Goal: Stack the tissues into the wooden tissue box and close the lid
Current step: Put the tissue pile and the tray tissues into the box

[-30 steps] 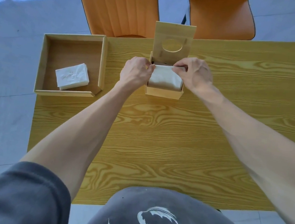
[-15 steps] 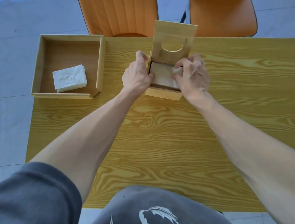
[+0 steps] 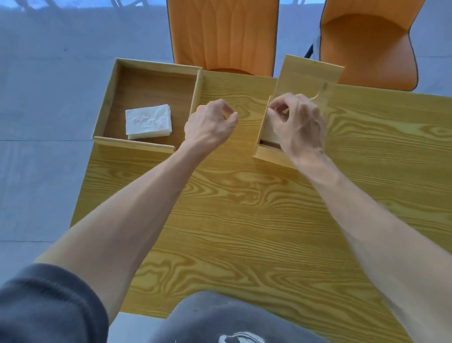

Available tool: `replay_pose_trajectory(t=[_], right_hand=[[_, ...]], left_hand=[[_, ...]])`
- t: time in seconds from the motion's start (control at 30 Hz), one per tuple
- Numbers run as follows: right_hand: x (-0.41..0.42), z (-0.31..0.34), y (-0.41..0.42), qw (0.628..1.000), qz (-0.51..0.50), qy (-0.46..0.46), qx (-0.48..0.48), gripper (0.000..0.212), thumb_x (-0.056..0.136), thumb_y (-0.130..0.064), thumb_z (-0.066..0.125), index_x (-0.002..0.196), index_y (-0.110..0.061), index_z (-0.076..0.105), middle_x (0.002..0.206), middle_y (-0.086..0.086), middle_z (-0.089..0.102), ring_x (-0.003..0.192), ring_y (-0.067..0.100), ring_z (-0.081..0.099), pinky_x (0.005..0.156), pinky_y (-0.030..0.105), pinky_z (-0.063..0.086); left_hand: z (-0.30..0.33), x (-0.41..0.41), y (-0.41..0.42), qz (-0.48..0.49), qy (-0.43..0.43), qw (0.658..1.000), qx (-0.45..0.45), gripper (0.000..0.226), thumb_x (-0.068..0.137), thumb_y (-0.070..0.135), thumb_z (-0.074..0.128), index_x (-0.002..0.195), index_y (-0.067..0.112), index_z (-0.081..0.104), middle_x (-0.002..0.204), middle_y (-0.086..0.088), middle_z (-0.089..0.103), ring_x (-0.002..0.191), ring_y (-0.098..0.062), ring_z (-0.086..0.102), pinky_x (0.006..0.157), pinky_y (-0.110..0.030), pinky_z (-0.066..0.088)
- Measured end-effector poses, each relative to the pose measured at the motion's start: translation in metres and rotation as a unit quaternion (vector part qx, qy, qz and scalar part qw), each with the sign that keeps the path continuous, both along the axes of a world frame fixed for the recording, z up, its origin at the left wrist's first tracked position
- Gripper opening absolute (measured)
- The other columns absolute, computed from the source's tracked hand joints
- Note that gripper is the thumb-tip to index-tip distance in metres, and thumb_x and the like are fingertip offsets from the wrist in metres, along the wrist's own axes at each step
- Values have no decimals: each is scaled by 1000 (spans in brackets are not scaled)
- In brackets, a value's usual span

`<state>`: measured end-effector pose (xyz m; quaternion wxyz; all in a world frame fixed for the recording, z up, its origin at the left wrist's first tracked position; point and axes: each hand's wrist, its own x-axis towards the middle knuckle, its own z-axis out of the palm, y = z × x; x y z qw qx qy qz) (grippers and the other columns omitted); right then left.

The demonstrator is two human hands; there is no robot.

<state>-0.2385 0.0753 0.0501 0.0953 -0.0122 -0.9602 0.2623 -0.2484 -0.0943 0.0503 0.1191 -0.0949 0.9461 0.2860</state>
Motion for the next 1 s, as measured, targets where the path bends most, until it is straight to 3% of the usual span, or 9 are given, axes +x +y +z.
replay_pose_trajectory(t=[0.17, 0.33, 0.43, 0.57, 0.7, 0.8, 0.9, 1.0], right_hand=[[-5, 2, -66, 996, 57, -70, -28, 12, 92, -31, 63, 94, -23, 72, 88, -7, 74, 81, 12, 67, 70, 31, 54], [-18, -6, -128, 976, 96, -185, -57, 18, 88, -30, 65, 101, -19, 73, 98, -1, 74, 95, 19, 67, 81, 35, 56], [-29, -14, -162, 960, 91, -245, -96, 21, 87, -27, 67, 104, -17, 73, 102, 0, 72, 93, 22, 69, 84, 40, 57], [-42, -28, -198, 944, 81, -292, -129, 24, 87, -23, 63, 109, -17, 70, 103, -1, 68, 90, 25, 70, 86, 40, 58], [-51, -41, -226, 934, 47, -325, -140, 37, 86, -24, 62, 122, -14, 63, 122, 7, 64, 103, 27, 67, 91, 41, 56], [-55, -49, -237, 919, -2, -359, -161, 36, 88, -21, 62, 121, -7, 59, 116, 9, 61, 102, 28, 65, 88, 41, 58], [-58, -54, -242, 917, -34, -359, -169, 30, 90, -16, 62, 118, -5, 59, 107, 9, 59, 101, 29, 65, 85, 41, 59], [-59, -56, -243, 917, -46, -357, -174, 26, 90, -10, 63, 115, -3, 62, 94, 6, 54, 98, 29, 66, 84, 41, 59]], left_hand=[[6, 7, -71, 37, -30, 999, 6, 34, 92, 43, 51, 113, 22, 67, 111, -3, 72, 97, -25, 68, 85, -42, 55], [3, 13, -138, 92, -60, 994, -6, 35, 90, 44, 52, 116, 25, 66, 117, -3, 71, 100, -25, 68, 89, -40, 54], [-3, 11, -171, 121, -94, 988, 5, 37, 91, 42, 53, 119, 21, 66, 120, -6, 68, 102, -27, 66, 92, -43, 54], [-17, 0, -195, 156, -112, 979, 72, 40, 92, 37, 55, 124, 14, 64, 127, -6, 63, 111, -27, 62, 98, -43, 50], [-32, -9, -204, 248, -115, 948, 163, 56, 94, 32, 57, 145, 17, 40, 147, -2, 45, 128, -26, 52, 107, -41, 43], [-39, -15, -208, 269, -132, 933, 200, 67, 96, 30, 56, 153, 16, 25, 156, -4, 35, 137, -26, 43, 111, -40, 39], [-44, -23, -215, 282, -140, 927, 202, 70, 95, 28, 58, 153, 15, 22, 157, -6, 32, 137, -28, 43, 110, -44, 42], [-47, -29, -220, 300, -156, 918, 207, 67, 93, 24, 60, 150, 10, 28, 147, -11, 43, 120, -27, 53, 103, -45, 49]])
